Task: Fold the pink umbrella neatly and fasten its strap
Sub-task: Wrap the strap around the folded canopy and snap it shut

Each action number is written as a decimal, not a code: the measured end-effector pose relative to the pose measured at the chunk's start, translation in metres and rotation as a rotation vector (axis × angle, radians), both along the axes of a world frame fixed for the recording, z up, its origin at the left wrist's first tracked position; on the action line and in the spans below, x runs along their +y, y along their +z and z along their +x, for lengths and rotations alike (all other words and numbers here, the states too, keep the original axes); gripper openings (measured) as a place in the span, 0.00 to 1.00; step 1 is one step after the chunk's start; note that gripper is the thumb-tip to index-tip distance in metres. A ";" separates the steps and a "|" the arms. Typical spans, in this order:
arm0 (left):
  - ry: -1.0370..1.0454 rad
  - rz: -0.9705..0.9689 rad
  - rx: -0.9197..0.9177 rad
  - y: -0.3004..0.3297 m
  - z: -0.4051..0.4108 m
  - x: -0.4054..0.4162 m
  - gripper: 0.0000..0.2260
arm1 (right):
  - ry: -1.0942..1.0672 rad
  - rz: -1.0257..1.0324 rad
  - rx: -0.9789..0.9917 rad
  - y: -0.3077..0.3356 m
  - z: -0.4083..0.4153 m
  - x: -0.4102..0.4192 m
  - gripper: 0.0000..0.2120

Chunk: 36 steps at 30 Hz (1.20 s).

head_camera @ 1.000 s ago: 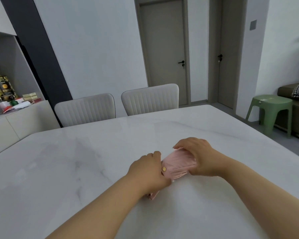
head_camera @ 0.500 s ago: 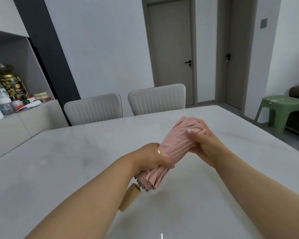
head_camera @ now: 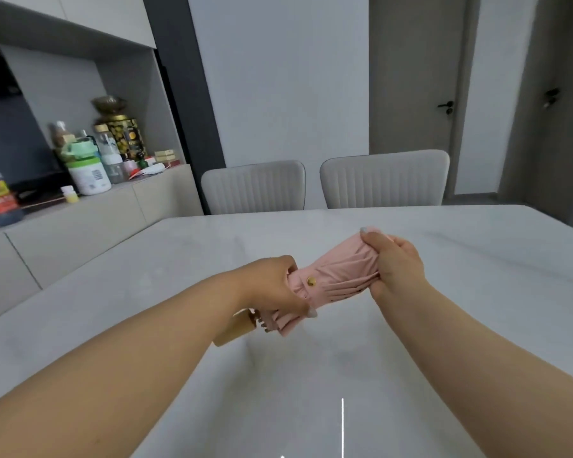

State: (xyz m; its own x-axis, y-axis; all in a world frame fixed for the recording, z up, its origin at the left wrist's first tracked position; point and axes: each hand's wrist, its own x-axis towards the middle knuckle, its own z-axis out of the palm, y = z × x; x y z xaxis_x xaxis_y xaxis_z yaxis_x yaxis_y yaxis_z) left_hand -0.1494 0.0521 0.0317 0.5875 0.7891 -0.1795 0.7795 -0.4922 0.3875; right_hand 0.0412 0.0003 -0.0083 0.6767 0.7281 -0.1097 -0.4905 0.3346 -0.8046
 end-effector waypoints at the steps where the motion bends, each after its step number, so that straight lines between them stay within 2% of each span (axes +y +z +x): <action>1: 0.020 -0.039 -0.025 -0.004 -0.012 0.012 0.24 | 0.015 -0.007 -0.005 -0.003 -0.004 0.012 0.14; 4: 0.085 -0.096 -0.178 -0.020 -0.035 0.047 0.19 | 0.056 -0.042 -0.006 -0.009 -0.014 0.052 0.14; 6: 0.176 -0.150 -0.336 -0.029 -0.044 0.070 0.18 | 0.098 -0.057 0.010 -0.013 -0.020 0.081 0.18; 8: 0.263 -0.142 -0.405 -0.032 -0.053 0.092 0.20 | 0.172 -0.083 0.032 -0.014 -0.028 0.109 0.22; 14: 0.471 0.003 -0.375 -0.034 -0.114 0.131 0.17 | 0.419 -0.266 0.036 -0.005 -0.089 0.189 0.16; 18: 0.639 0.084 -0.390 -0.031 -0.179 0.132 0.15 | 0.623 -0.352 0.001 0.002 -0.160 0.235 0.18; 22: 0.812 0.111 -0.390 -0.028 -0.248 0.131 0.18 | 0.792 -0.382 -0.015 0.007 -0.243 0.273 0.18; 29: 1.055 0.112 -0.451 -0.034 -0.367 0.148 0.18 | 1.007 -0.363 0.108 -0.009 -0.367 0.321 0.18; 36: 1.153 0.224 -0.390 -0.048 -0.438 0.192 0.19 | 1.086 -0.343 -0.033 -0.020 -0.449 0.367 0.19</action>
